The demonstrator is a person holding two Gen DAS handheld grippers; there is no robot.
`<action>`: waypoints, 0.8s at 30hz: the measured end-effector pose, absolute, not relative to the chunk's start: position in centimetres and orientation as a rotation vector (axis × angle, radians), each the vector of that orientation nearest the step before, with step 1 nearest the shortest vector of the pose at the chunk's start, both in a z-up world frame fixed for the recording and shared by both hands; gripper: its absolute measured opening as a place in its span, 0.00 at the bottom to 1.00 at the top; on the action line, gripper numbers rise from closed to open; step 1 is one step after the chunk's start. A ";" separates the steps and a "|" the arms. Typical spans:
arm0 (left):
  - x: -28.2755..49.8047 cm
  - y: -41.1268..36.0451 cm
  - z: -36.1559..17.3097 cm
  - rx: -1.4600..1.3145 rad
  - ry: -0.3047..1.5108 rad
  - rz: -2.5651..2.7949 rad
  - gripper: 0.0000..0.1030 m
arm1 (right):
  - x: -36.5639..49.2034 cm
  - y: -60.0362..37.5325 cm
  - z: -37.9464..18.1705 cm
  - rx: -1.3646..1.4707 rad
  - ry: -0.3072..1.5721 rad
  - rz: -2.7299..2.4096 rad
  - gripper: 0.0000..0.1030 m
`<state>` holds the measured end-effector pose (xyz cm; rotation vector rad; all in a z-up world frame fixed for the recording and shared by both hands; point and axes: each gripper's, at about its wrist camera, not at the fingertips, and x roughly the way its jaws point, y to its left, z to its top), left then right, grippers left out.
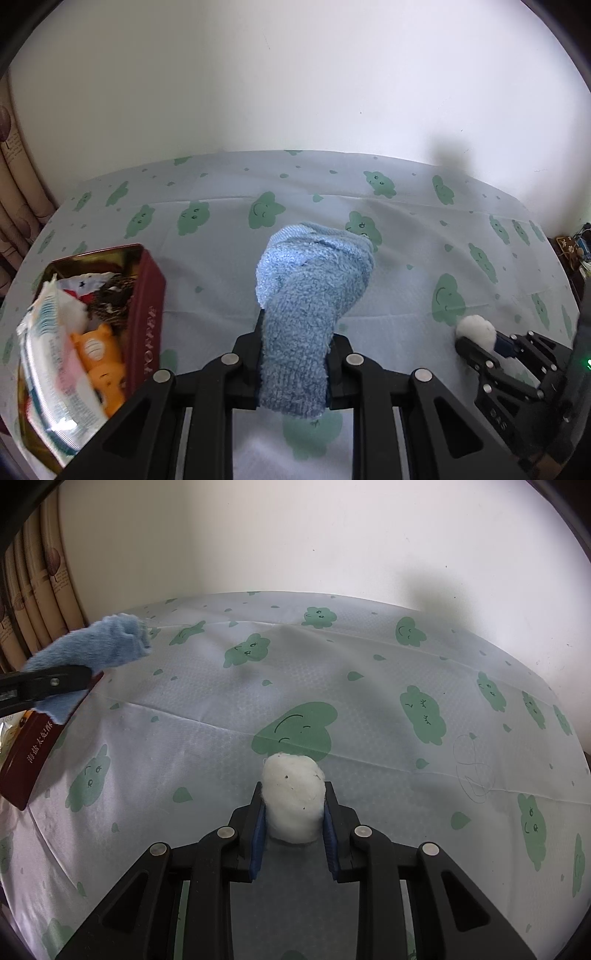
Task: Organize soft objects
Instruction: 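Carry the blue towel into the tin box with the left gripper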
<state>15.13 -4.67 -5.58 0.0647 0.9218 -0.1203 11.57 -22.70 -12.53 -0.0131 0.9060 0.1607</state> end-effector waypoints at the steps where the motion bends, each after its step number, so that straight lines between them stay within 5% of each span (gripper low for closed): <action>1: 14.7 -4.4 -5.2 0.058 0.919 -0.121 0.21 | 11.6 -22.7 -12.6 -0.013 0.906 0.160 0.24; 24: 9.8 8.9 1.8 -0.003 0.827 0.120 0.21 | 11.6 -22.8 -12.6 -0.006 0.907 0.163 0.24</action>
